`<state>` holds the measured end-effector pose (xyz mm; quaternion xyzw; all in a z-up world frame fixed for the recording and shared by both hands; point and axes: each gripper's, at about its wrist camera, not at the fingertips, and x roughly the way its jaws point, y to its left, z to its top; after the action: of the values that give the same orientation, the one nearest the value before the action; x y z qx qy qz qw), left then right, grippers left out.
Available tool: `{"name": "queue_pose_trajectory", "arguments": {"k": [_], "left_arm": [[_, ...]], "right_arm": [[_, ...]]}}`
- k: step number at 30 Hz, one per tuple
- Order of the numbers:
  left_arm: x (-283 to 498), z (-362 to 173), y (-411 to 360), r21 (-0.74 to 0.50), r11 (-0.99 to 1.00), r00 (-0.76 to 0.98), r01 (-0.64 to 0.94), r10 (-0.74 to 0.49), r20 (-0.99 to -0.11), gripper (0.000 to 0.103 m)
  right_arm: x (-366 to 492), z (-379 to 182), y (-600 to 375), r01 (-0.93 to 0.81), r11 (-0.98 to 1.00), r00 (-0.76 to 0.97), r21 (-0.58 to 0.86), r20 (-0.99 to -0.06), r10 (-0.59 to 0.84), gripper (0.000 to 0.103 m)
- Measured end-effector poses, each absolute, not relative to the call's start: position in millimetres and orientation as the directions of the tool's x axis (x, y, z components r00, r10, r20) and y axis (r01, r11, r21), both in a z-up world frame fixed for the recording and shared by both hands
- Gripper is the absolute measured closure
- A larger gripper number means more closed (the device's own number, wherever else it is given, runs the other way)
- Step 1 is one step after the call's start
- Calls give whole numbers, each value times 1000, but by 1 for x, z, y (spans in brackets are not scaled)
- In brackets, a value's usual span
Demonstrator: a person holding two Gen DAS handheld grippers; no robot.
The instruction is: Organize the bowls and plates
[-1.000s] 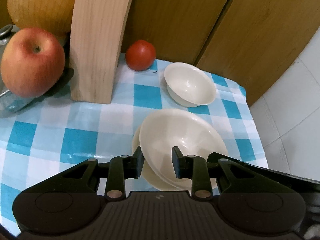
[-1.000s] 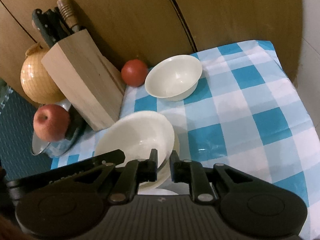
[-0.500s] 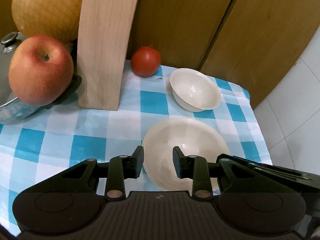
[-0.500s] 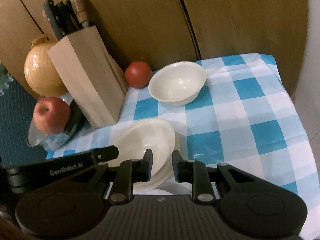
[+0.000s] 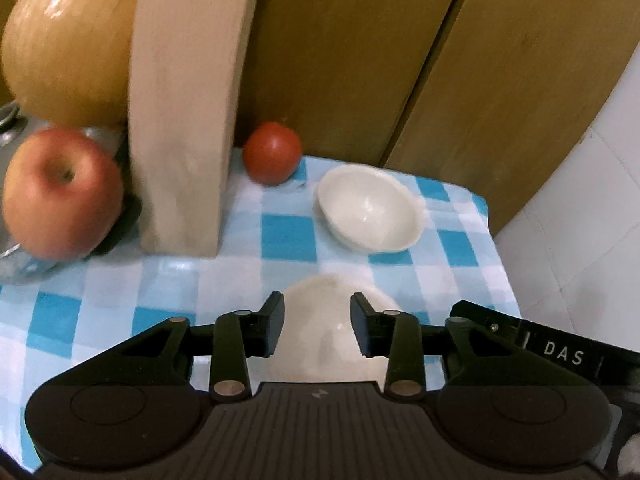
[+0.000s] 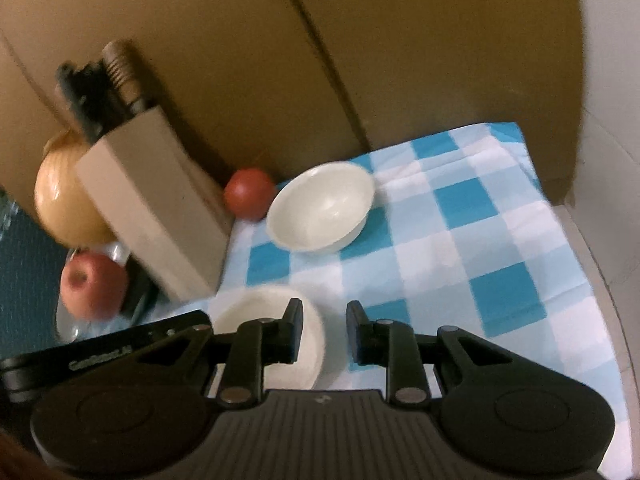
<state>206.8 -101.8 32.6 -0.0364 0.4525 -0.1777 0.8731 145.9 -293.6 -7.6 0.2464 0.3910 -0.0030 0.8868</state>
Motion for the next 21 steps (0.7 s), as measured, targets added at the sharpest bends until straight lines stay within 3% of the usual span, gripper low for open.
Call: {"name": "queue_pose_trajectory", "arguments": {"k": [13, 21], "left_arm": [[254, 21, -142, -215, 942, 525, 259, -324, -787, 45], [285, 2, -161, -207, 946, 507, 248, -309, -804, 43]], "right_arm": [[180, -18, -329, 266, 844, 707, 466, -689, 158, 84], [211, -33, -336, 273, 827, 709, 492, -684, 173, 82]]}}
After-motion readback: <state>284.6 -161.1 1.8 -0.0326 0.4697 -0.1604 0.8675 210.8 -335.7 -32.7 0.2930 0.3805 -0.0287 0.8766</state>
